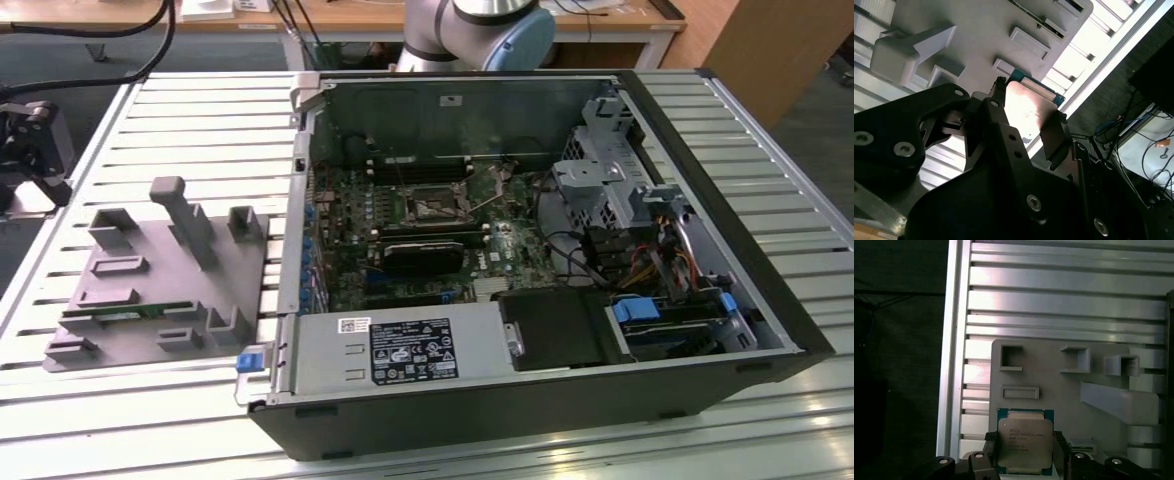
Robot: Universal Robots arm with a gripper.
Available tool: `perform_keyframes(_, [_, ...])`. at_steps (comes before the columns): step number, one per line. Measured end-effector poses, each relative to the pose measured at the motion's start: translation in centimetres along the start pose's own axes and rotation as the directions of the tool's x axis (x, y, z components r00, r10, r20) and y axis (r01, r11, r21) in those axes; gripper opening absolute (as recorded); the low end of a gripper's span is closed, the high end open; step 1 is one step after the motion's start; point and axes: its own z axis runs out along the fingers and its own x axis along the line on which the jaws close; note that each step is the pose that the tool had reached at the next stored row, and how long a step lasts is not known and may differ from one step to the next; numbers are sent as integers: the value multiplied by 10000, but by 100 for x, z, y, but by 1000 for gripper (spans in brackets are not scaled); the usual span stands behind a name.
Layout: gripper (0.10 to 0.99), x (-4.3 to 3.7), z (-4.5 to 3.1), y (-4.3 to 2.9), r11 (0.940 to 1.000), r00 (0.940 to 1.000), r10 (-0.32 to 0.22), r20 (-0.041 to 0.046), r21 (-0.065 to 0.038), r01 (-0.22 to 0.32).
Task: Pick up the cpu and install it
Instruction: 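Pick up the cpu and move it towards the insertion slot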
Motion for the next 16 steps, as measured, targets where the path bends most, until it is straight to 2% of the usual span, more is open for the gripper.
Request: perform_keyframes(16, [529, 0, -177, 10, 10000, 10000, 0, -1, 4, 0])
